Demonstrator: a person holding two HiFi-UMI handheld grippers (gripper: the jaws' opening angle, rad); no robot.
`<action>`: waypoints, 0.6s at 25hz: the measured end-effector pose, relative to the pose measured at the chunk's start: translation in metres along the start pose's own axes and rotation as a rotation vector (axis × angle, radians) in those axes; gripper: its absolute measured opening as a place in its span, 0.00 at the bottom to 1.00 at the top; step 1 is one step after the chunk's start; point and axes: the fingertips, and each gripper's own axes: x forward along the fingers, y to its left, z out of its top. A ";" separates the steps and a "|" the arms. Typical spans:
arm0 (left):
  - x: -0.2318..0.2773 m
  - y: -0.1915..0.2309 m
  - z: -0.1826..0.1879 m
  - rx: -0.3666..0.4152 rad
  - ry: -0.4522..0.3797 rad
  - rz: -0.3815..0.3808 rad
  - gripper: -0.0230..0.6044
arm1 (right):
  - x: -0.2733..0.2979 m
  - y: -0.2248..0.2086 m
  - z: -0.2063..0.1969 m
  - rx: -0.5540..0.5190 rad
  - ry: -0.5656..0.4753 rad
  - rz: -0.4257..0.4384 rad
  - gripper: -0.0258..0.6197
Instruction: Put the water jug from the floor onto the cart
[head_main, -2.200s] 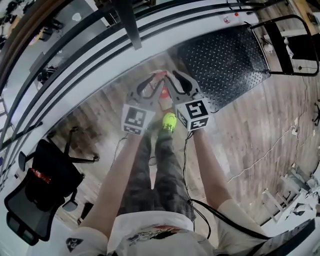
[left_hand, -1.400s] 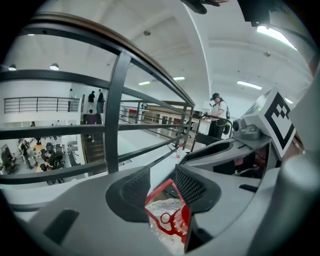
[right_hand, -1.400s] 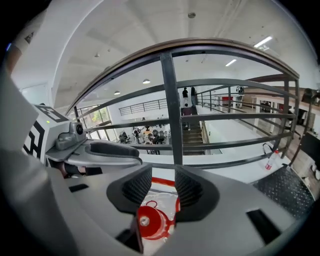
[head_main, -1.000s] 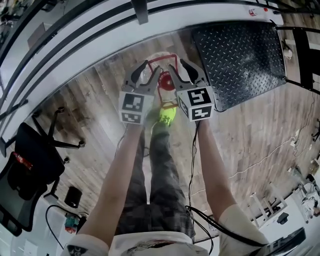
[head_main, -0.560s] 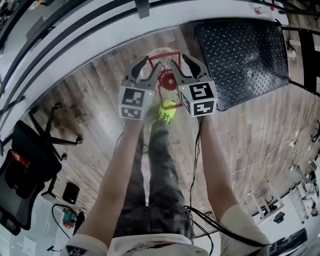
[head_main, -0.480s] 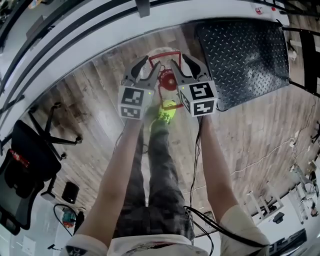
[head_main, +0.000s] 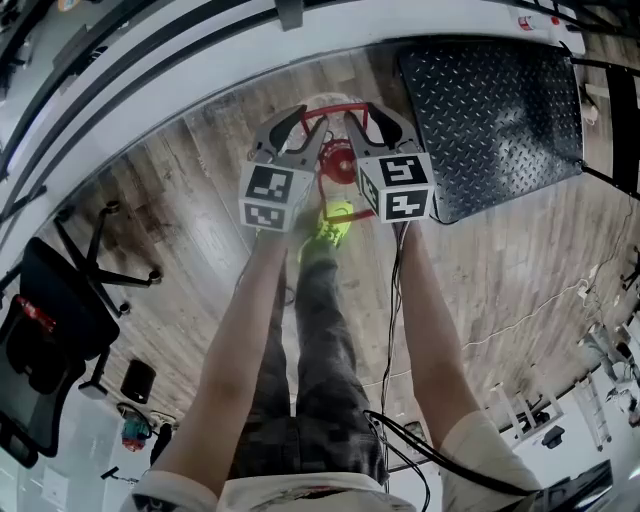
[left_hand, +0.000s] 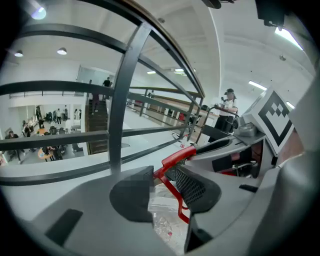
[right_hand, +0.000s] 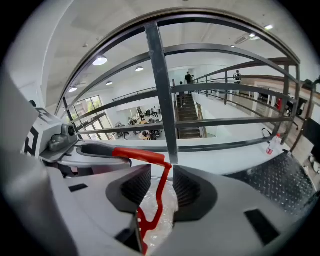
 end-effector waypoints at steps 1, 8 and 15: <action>0.001 0.000 0.001 0.003 -0.002 0.000 0.26 | 0.000 -0.001 0.001 0.003 -0.004 0.000 0.24; -0.001 -0.005 0.007 0.034 -0.018 -0.006 0.24 | -0.010 -0.005 0.003 0.025 -0.018 -0.001 0.15; -0.016 -0.019 0.013 0.139 -0.040 0.004 0.21 | -0.034 -0.001 0.006 0.063 -0.071 -0.008 0.12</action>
